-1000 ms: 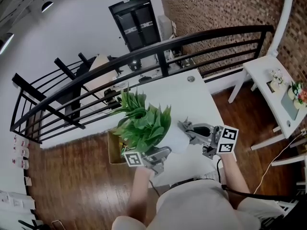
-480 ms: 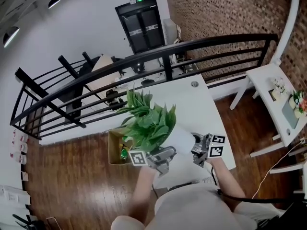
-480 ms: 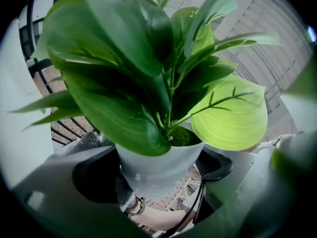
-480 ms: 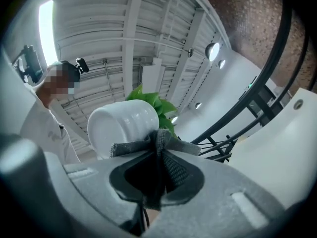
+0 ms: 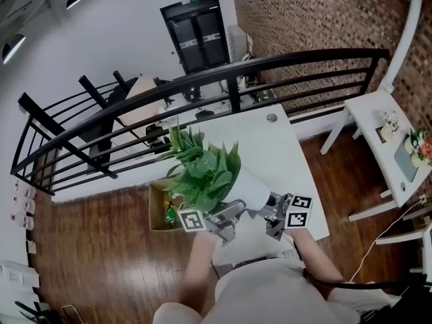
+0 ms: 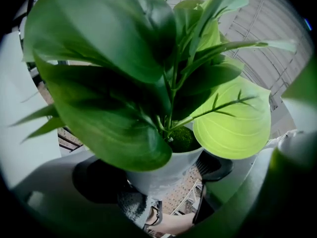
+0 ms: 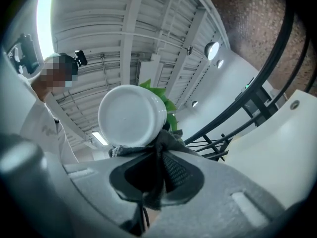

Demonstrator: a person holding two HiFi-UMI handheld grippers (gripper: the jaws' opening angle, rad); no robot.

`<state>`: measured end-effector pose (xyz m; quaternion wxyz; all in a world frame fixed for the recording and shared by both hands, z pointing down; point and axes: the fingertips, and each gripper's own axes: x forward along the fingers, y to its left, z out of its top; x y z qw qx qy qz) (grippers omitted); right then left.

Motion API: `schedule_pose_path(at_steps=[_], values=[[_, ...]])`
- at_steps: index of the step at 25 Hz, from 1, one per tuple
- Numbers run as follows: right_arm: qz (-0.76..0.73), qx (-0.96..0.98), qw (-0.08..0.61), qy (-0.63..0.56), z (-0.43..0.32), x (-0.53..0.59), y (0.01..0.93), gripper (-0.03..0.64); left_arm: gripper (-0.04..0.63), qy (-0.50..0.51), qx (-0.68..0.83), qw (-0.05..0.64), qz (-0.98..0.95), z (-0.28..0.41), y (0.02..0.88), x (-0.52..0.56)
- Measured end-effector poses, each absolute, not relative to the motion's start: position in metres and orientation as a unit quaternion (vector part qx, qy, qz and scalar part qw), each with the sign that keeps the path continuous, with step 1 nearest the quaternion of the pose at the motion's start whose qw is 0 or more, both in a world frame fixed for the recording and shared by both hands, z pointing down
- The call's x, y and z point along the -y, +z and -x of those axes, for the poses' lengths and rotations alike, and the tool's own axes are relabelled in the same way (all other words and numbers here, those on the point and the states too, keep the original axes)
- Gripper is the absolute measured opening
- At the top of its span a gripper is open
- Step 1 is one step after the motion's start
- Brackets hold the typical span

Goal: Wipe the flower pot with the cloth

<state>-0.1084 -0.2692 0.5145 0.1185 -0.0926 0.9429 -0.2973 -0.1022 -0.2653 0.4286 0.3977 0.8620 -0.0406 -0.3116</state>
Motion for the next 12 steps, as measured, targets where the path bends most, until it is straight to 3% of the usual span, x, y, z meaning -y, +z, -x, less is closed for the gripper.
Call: schedule_pose_path(at_steps=[7, 12], values=[[0.132, -0.949, 0.083, -0.275, 0.109, 0.247, 0.507, 0.012, 0.508, -0.282, 0.077, 0.389, -0.874, 0.098, 0.439, 0.276], [0.127, -0.976, 0.040, -0.172, 0.109, 0.215, 0.482, 0.012, 0.508, -0.268, 0.083, 0.387, -0.878, 0.096, 0.443, 0.276]])
